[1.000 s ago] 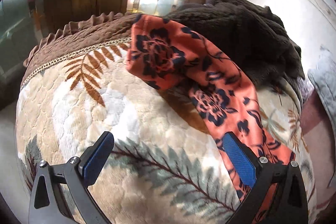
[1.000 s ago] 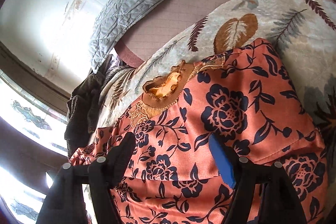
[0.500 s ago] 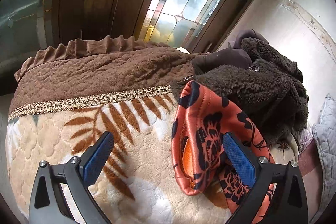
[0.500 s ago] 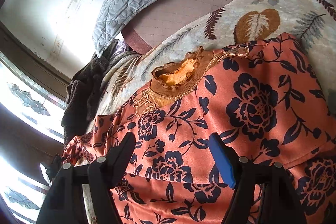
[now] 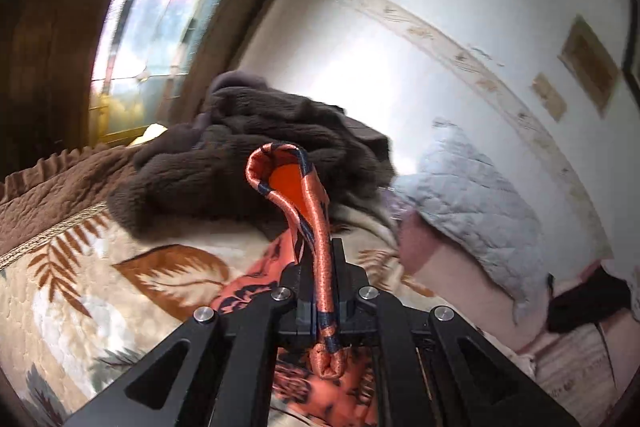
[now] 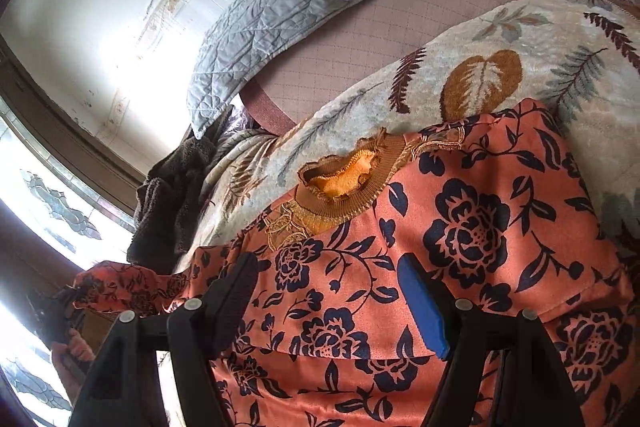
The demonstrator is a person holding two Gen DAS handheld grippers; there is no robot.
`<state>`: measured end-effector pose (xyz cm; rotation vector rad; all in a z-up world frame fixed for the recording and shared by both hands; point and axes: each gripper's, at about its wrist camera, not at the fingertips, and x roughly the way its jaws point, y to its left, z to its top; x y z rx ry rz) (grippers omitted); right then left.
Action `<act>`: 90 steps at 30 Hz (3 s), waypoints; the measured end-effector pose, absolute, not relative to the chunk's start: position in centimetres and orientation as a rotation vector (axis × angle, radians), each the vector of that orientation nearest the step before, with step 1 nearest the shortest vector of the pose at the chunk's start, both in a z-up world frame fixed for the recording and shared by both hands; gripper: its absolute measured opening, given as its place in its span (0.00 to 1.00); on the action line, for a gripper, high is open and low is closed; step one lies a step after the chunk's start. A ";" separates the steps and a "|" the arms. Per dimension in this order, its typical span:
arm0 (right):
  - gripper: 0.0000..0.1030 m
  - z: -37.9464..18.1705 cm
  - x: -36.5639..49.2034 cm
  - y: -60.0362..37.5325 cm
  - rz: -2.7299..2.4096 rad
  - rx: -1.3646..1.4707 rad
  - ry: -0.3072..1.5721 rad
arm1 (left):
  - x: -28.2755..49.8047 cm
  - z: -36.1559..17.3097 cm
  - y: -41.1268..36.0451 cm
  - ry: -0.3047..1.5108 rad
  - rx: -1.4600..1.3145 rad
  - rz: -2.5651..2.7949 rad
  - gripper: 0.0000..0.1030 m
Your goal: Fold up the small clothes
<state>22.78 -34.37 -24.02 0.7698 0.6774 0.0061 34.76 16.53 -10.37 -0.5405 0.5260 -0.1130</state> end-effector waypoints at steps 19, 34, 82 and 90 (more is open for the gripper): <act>0.80 -25.2 21.2 -38.9 0.096 0.937 0.750 | 28.7 -11.9 -2.1 0.777 -0.449 -0.445 0.70; 0.51 -30.7 26.0 -33.4 0.030 0.743 0.959 | 34.5 -25.2 6.7 0.986 -0.317 0.081 0.70; 0.23 -31.0 27.2 -38.2 -0.032 0.666 1.000 | 36.1 -30.0 -7.5 1.024 0.204 -0.059 0.79; 0.38 -28.6 26.7 -36.0 0.027 0.625 0.932 | 34.6 -28.2 -8.1 0.953 0.236 -0.096 0.79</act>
